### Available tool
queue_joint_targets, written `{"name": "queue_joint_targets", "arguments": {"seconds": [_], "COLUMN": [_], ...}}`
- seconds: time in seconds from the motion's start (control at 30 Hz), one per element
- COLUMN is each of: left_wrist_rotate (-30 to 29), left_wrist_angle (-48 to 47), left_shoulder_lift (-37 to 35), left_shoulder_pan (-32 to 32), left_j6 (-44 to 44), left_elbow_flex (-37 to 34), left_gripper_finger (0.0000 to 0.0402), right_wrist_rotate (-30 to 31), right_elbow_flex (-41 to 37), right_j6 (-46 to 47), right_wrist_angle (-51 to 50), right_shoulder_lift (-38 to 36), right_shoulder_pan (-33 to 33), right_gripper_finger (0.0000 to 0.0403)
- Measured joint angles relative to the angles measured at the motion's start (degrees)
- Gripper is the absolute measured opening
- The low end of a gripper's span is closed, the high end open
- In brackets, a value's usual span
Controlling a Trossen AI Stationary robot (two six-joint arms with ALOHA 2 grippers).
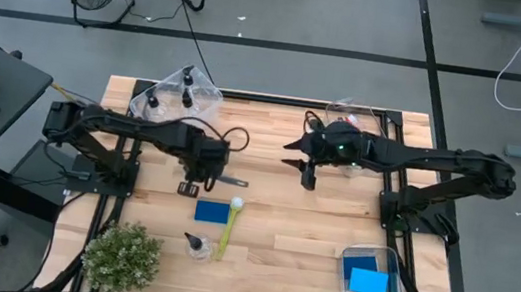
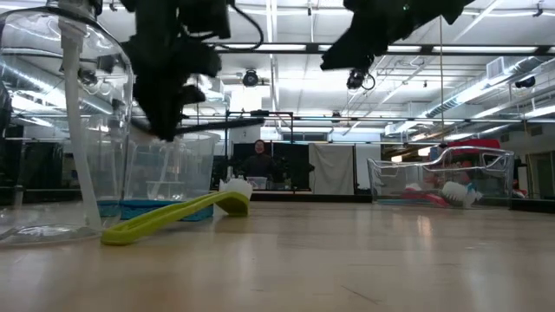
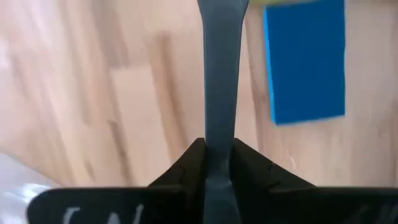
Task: Pick & Place Kitchen Sink Supplies
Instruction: Put the gray cleaning brush into the top transparent bin
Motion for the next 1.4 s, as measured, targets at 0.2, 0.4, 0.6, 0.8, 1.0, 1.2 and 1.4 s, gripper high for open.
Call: {"name": "queue_joint_targets", "arguments": {"seconds": [0.2, 0.4, 0.6, 0.8, 1.0, 1.2, 1.4], "left_wrist_rotate": [-1.0, -0.6, 10.6, 24.8, 34.1, 38.3, 39.4], "left_wrist_angle": [0.0, 2.5, 6.4, 15.1, 27.2, 33.4, 37.9], "left_shoulder_lift": [0.0, 0.0, 0.0, 0.0, 0.4, 2.9, 6.6], "left_shoulder_pan": [4.7, 9.8, 14.1, 16.6, 17.3, 17.2, 16.2], "left_j6": [4.3, 5.6, 5.6, 2.2, -5.9, -11.1, -12.8], "left_elbow_flex": [8.5, 18.2, 26.8, 30.9, 31.0, 31.0, 31.0], "left_gripper_finger": [0.0058, 0.0059, 0.0062, 0.0059, 0.0062, 0.0061, 0.0065], "right_wrist_rotate": [0.0, 2.7, 3.0, 2.9, -0.7, -3.9, -1.7], "right_elbow_flex": [0.0, 0.0, 0.0, 0.0, 0.0, 0.0, 0.0], "right_j6": [1.1, 7.8, 11.6, 16.7, 24.7, 24.0, 18.1], "right_wrist_angle": [9.7, 21.1, 27.6, 28.2, 27.9, 31.7, 33.4], "right_shoulder_lift": [-2.5, -5.8, -10.1, -11.7, -11.1, -10.6, -9.7], "right_shoulder_pan": [0.0, 0.0, -0.1, -1.1, -2.7, -3.0, -3.2], "right_gripper_finger": [0.0186, 0.0201, 0.0231, 0.0265, 0.0290, 0.0295, 0.0293]}}
